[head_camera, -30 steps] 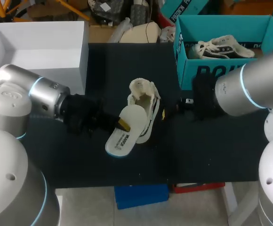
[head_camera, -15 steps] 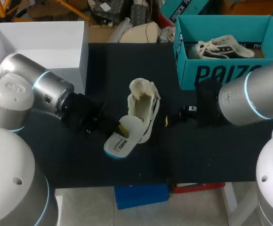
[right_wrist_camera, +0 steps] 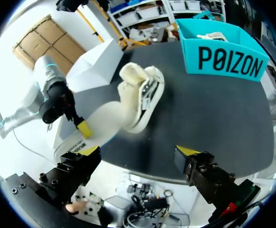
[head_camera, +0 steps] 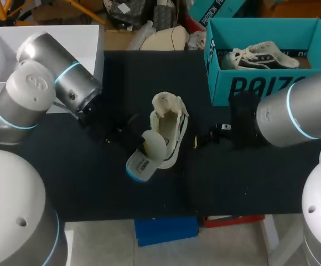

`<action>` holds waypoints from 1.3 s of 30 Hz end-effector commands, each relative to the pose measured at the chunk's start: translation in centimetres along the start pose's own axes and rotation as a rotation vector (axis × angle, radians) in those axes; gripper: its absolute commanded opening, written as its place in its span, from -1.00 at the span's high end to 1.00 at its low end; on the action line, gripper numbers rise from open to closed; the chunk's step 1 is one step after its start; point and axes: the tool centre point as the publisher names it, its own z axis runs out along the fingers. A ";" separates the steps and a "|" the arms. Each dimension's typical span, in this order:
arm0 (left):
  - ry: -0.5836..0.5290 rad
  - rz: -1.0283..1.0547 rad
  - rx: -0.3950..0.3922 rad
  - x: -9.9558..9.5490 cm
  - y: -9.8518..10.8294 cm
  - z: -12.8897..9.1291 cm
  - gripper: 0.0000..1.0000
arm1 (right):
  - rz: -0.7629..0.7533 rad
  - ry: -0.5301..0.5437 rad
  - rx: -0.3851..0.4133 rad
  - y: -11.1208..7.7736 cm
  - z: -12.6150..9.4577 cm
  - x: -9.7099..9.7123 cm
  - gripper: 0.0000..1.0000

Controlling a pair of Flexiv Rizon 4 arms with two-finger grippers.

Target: Take the shoe out of the shoebox, open the shoe tongue, remove and reinsert the insole, then place the shoe into the shoebox

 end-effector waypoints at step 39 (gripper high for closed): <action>-0.075 0.086 0.048 -3.0 12.2 1.2 -0.91 | 0.001 -0.003 -0.001 0.0 0.0 0.1 -1.00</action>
